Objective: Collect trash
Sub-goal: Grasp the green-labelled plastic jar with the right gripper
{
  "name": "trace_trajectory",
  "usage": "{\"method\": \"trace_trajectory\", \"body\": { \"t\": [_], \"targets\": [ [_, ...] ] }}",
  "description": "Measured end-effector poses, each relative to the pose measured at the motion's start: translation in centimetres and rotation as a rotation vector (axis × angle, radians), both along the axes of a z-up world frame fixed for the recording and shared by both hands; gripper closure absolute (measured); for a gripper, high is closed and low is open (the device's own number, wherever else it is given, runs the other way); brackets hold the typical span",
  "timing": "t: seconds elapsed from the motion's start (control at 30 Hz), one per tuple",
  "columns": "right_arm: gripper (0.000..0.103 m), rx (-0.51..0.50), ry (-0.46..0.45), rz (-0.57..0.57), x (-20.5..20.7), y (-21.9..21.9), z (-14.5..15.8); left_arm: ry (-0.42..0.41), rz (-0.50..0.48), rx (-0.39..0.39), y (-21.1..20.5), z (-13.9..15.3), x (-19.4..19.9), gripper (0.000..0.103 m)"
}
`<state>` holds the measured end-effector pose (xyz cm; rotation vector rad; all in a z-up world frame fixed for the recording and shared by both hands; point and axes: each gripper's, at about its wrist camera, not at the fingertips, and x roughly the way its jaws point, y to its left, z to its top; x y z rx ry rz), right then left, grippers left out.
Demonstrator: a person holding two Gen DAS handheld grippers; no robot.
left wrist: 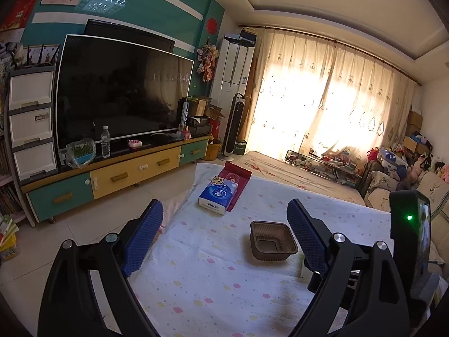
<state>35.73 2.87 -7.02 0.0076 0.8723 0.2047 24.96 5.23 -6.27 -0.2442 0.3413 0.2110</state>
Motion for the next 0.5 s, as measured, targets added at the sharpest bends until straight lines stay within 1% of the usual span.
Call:
{"method": "trace_trajectory", "body": {
  "t": [0.27,0.33,0.37,0.5],
  "targets": [
    [0.034,-0.042,0.027,-0.027,1.3,1.8,-1.6,-0.004,0.001,-0.041,0.7,-0.2,-0.3,0.014],
    [0.041,-0.048,0.029,-0.033,1.4,1.8,-1.8,-0.004,-0.002,-0.047,0.7,-0.2,-0.3,0.014],
    [0.047,-0.054,0.024,-0.038,1.3,1.7,-1.8,-0.004,-0.004,-0.048,0.7,-0.2,-0.3,0.014],
    [0.049,-0.023,0.022,-0.042,1.1,0.7,-1.6,-0.002,-0.010,-0.048,0.5,-0.4,-0.4,0.014]
  ]
}}
